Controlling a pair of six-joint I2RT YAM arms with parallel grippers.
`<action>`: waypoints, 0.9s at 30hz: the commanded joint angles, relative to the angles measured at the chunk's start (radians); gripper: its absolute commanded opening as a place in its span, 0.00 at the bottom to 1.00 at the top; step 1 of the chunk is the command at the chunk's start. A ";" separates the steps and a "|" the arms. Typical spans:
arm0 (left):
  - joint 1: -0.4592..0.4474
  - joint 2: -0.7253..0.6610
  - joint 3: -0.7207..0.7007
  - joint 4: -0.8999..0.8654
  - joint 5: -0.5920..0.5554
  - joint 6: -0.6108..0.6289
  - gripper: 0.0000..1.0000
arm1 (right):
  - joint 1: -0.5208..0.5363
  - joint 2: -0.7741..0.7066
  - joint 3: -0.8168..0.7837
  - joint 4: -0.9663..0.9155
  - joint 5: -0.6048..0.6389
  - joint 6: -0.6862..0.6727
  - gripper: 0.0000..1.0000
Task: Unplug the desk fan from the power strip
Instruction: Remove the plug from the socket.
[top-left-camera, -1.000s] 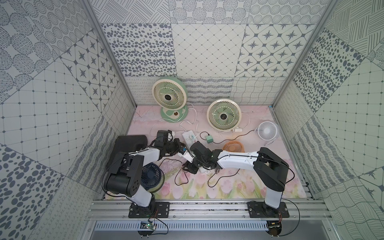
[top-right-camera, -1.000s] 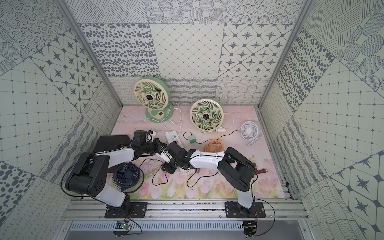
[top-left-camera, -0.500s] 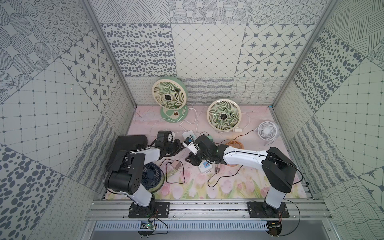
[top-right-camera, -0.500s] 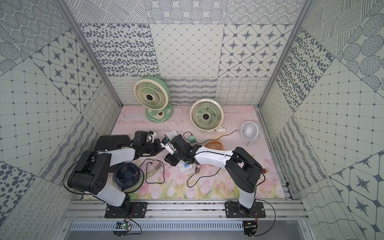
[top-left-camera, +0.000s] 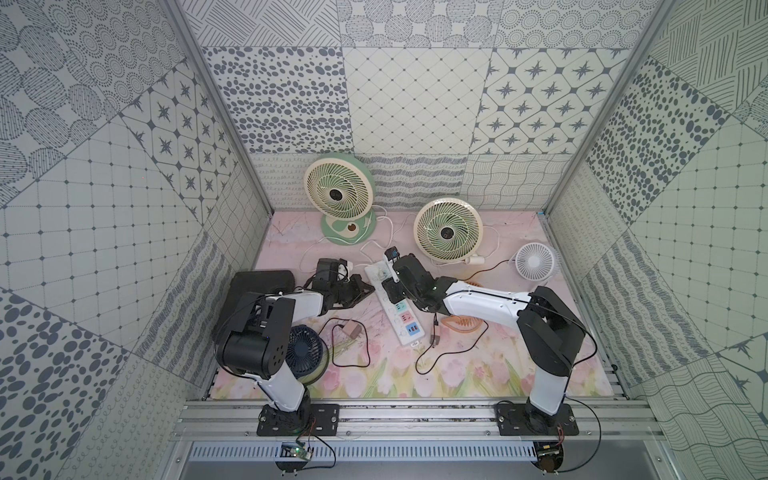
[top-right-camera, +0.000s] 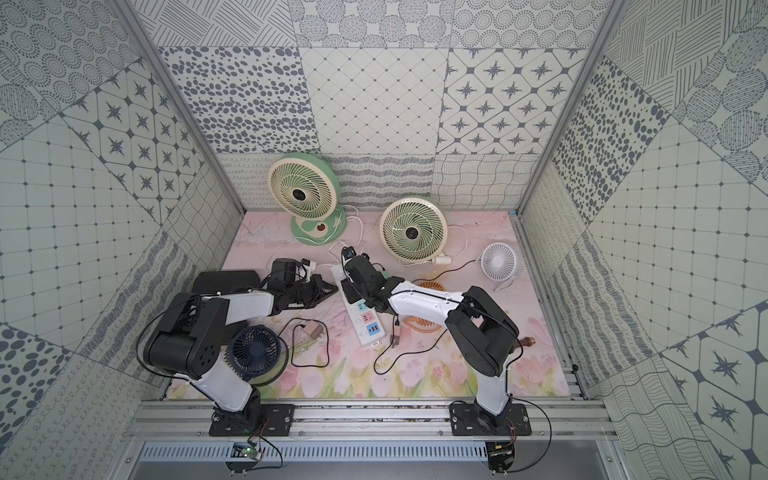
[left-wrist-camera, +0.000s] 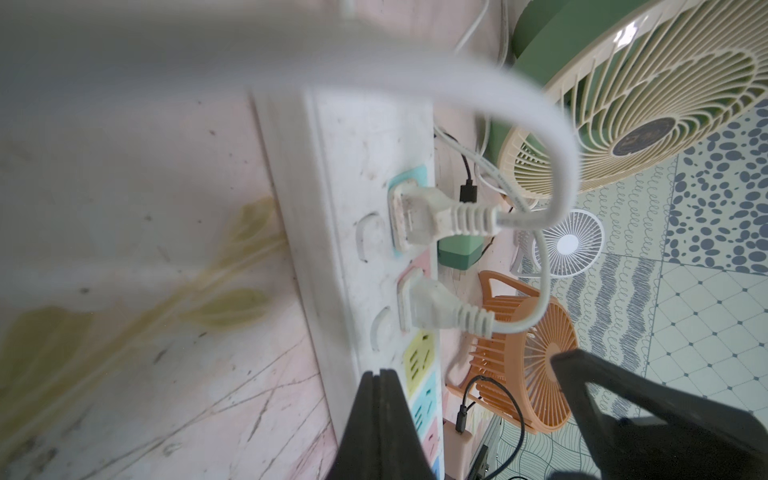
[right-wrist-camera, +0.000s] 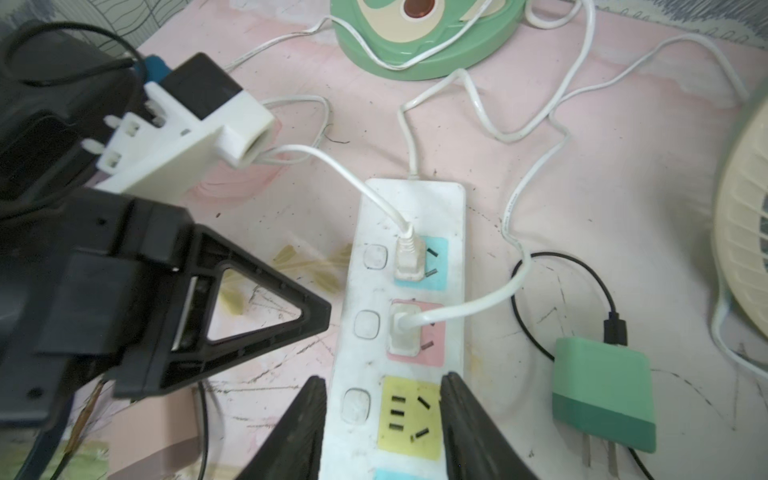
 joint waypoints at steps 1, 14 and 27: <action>0.004 0.010 0.016 0.070 0.054 -0.021 0.00 | -0.025 0.055 0.046 0.043 0.037 0.047 0.48; 0.001 0.067 0.052 0.111 0.082 -0.055 0.00 | -0.042 0.181 0.134 0.044 -0.028 0.059 0.40; -0.028 0.121 0.105 0.073 0.064 -0.040 0.00 | -0.041 0.234 0.165 0.053 -0.032 0.059 0.20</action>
